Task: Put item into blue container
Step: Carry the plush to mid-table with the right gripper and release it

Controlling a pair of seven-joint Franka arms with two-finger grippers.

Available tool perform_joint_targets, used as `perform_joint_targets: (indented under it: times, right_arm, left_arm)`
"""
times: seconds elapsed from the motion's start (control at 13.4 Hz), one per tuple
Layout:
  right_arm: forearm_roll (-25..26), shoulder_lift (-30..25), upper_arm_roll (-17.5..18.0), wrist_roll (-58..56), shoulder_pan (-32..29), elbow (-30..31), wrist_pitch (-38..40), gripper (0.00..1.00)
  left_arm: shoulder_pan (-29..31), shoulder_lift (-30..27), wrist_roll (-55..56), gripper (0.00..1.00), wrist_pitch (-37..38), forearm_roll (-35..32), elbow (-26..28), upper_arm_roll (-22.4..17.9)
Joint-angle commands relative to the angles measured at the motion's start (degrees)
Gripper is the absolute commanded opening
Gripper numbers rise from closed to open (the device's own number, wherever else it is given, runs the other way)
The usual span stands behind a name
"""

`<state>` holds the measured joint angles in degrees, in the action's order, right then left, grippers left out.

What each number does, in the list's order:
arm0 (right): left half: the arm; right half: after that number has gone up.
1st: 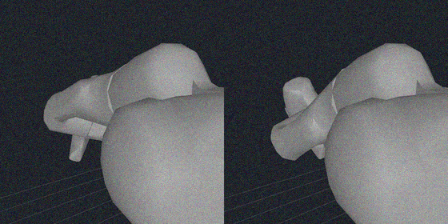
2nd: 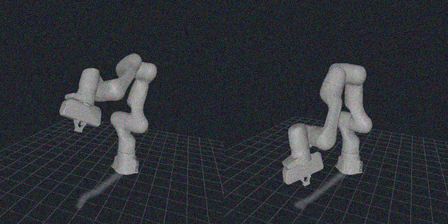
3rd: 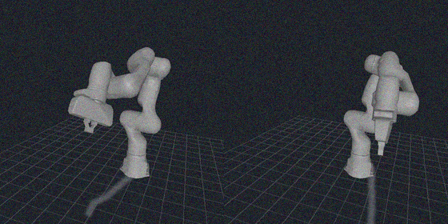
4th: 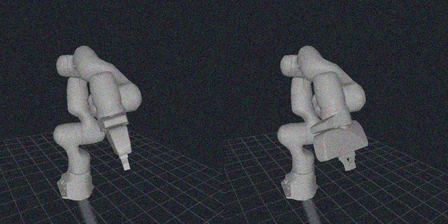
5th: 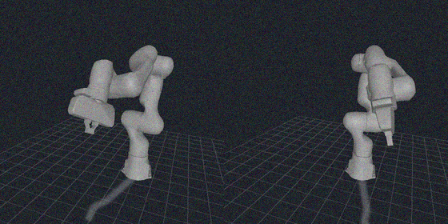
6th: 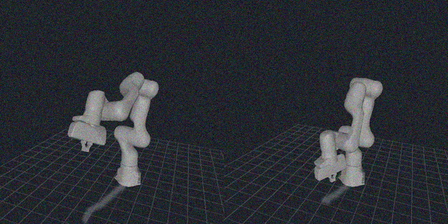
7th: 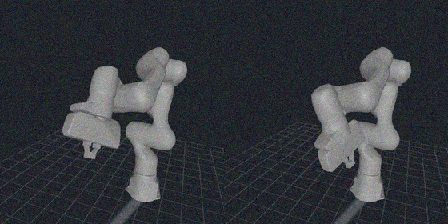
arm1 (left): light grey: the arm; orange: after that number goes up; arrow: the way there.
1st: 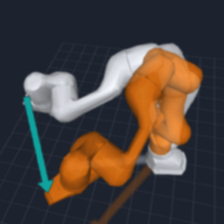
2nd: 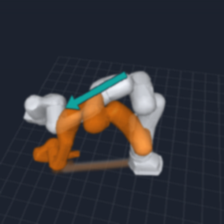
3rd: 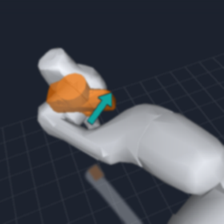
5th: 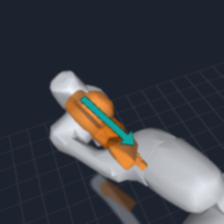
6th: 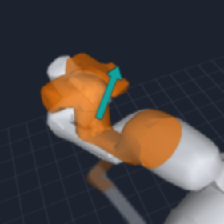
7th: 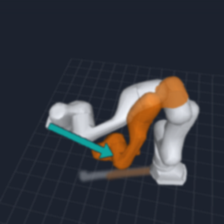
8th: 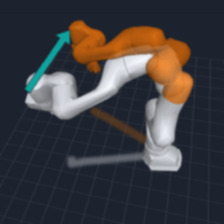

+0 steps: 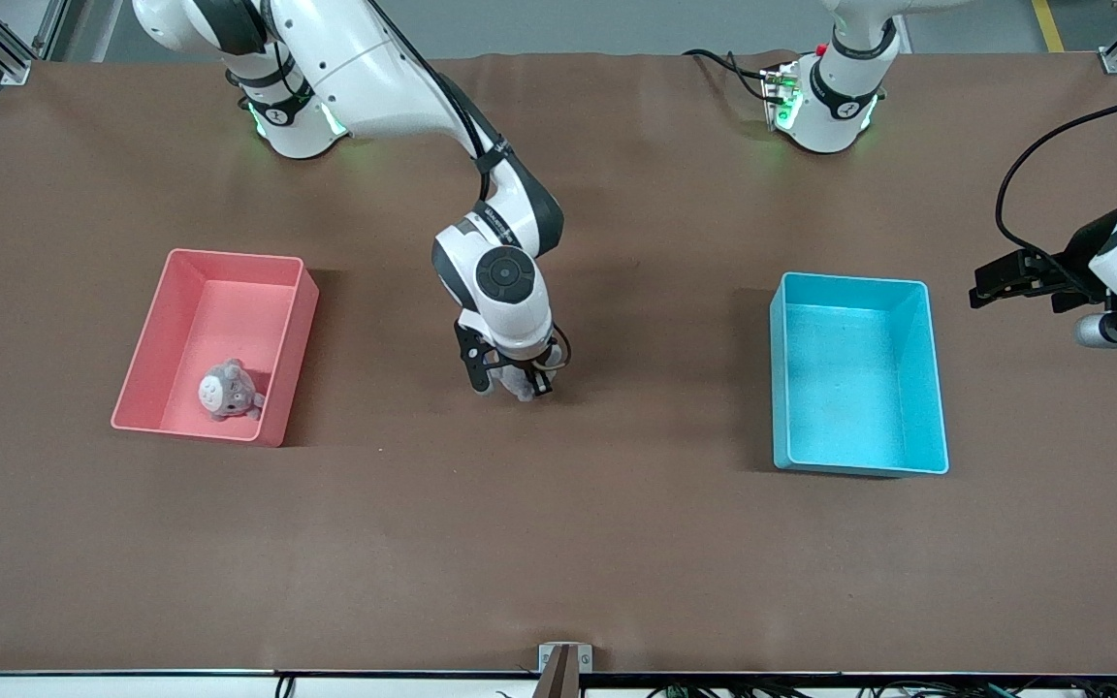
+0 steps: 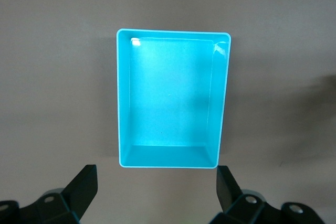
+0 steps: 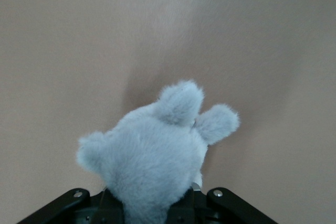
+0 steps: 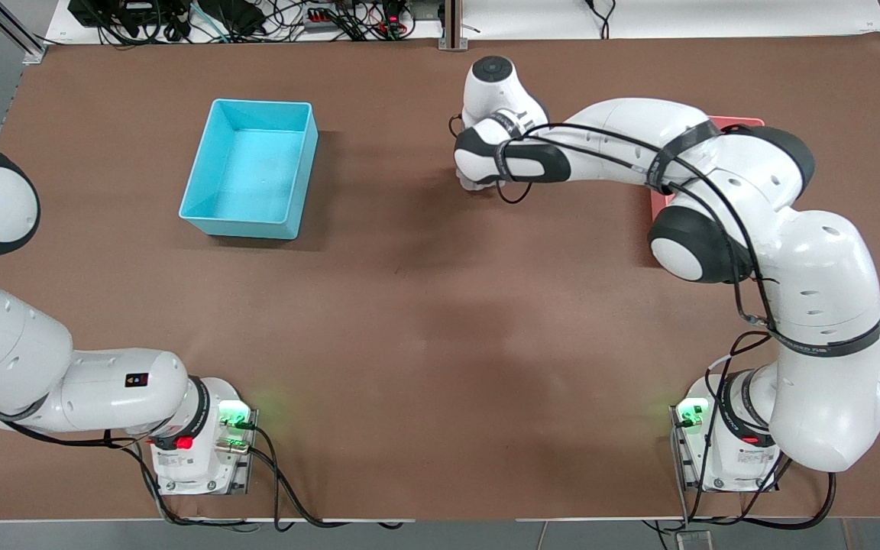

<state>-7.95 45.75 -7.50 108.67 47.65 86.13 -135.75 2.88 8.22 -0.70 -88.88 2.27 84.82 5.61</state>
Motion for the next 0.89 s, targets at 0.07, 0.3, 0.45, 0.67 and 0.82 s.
perform_joint_targets:
  times: [0.07, 0.3, 0.45, 0.67, 0.82]
  right_arm:
    - [0.3, 1.01, -0.58, 1.55, 0.86, -1.57, -0.05, 1.0]
    - [-0.13, 0.57, -0.58, -1.61, -1.32, -6.9, 10.36, 1.0]
    - [-0.22, 0.13, -0.41, -5.29, -3.61, -10.87, 19.95, 1.0]
    - [0.04, -6.61, -0.93, -15.73, -6.15, -10.9, 31.12, 1.0]
    - [0.65, -12.41, -1.02, -24.6, -10.27, -9.49, 38.59, 1.0]
  left_arm:
    - [0.02, -0.14, -0.97, 1.0, 0.9, 1.33, -0.44, -0.08]
    - [0.02, -0.14, -0.88, 1.0, 0.9, 2.21, -0.35, -0.08]
    - [0.02, -0.14, -0.79, 1.0, 0.9, 3.0, -0.35, -0.08]
    - [-1.02, 0.3, -0.18, 1.0, 0.9, 4.14, -0.35, 0.1]
    - [-1.47, 1.61, 0.79, 1.0, 0.38, 7.29, -0.44, 0.19]
